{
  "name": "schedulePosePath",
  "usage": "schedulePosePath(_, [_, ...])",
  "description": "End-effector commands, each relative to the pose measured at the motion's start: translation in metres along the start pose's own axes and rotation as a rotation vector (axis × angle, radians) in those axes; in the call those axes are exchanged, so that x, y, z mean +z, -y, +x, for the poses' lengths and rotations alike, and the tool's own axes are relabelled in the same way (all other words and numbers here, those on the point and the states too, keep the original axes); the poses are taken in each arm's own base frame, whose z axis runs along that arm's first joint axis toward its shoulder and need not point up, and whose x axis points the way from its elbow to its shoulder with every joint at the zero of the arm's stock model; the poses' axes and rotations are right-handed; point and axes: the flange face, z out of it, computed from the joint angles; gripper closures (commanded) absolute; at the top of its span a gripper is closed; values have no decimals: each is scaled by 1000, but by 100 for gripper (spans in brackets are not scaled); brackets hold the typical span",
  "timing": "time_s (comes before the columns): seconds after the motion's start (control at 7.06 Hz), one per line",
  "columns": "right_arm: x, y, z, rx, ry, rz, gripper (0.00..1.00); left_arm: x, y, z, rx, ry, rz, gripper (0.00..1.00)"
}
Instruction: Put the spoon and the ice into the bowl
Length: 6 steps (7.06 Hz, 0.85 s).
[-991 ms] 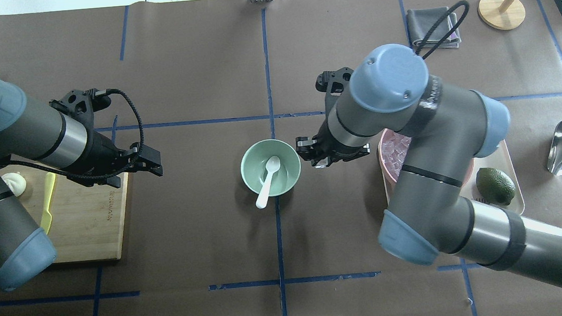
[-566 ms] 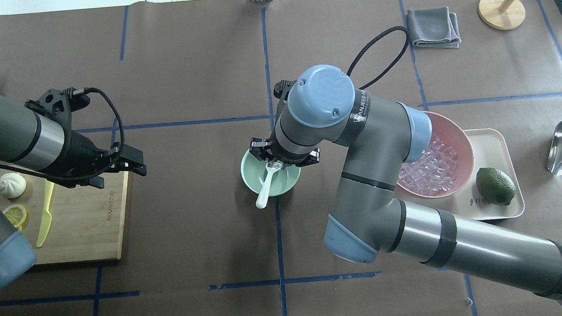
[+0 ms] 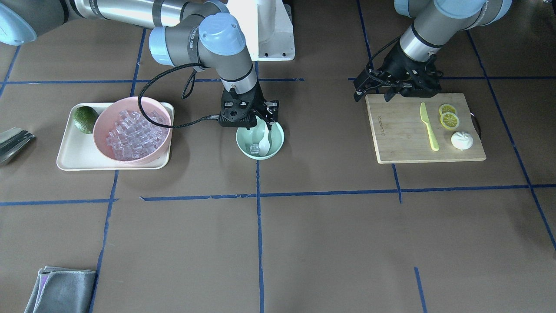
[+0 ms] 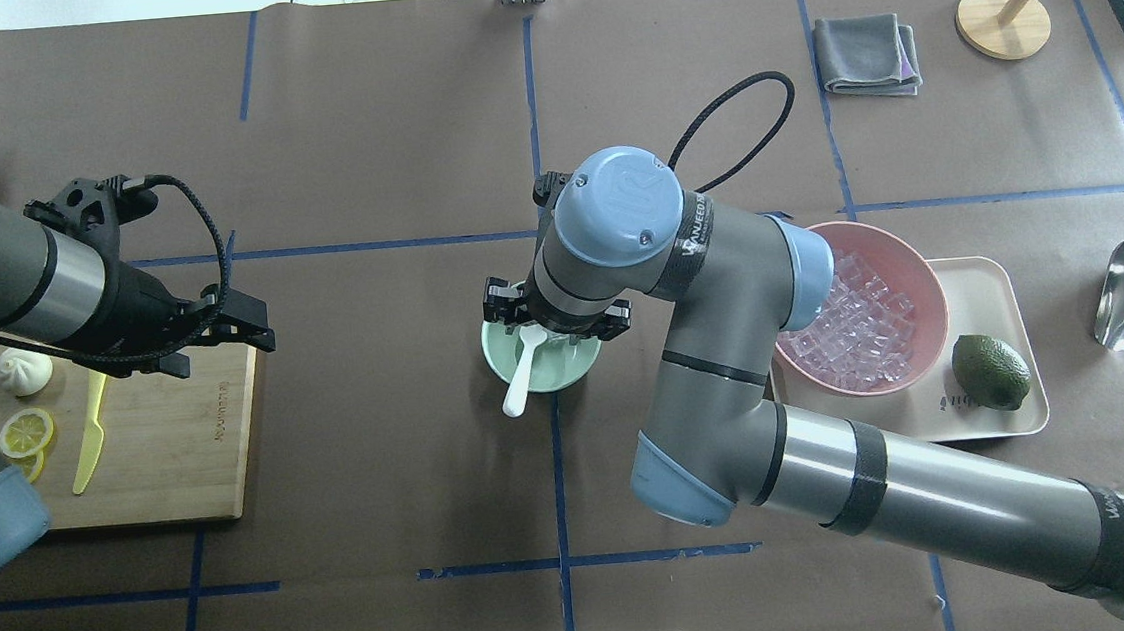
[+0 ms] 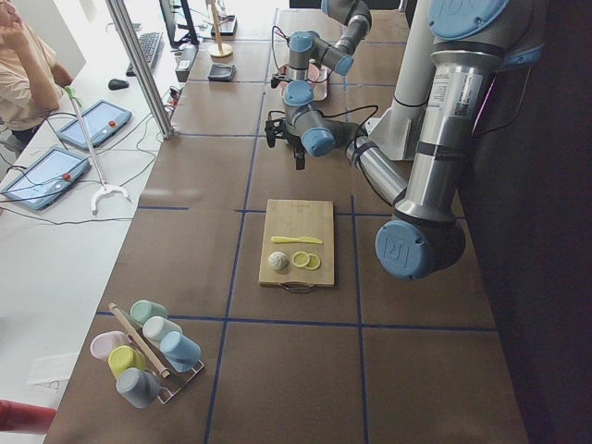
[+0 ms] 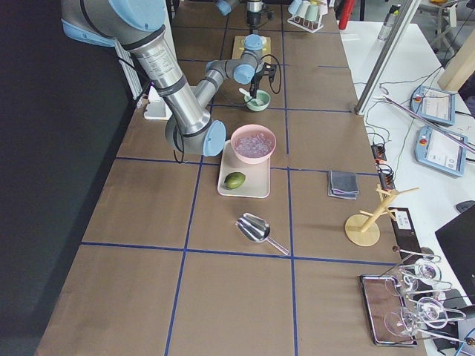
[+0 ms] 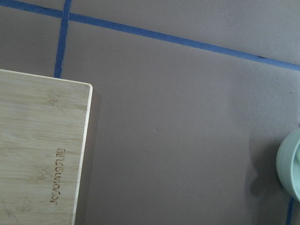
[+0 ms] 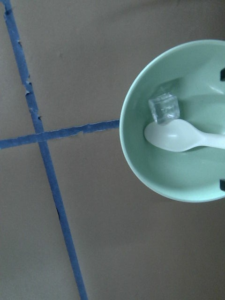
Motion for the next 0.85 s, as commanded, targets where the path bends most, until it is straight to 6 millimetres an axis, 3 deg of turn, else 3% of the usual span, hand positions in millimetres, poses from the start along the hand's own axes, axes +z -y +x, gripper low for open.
schedulePosePath(0.0, [-56, 39, 78, 52, 13, -36, 0, -20, -2, -67, 106, 65, 16, 1])
schedulePosePath(0.14, [-103, 65, 149, -8, 25, -43, 0, -39, 6, -117, 166, 89, 0, 1])
schedulePosePath(0.42, [-180, 104, 288, -127, -17, -38, 0, -82, 23, -217, 296, 120, -6, 1])
schedulePosePath(0.57, [-209, 121, 372, -195, -42, -40, 0, -94, 38, -270, 352, 144, 1, 1])
schedulePosePath(0.71, [-223, 128, 454, -304, -89, -45, 0, -110, 52, -312, 364, 136, 8, 1])
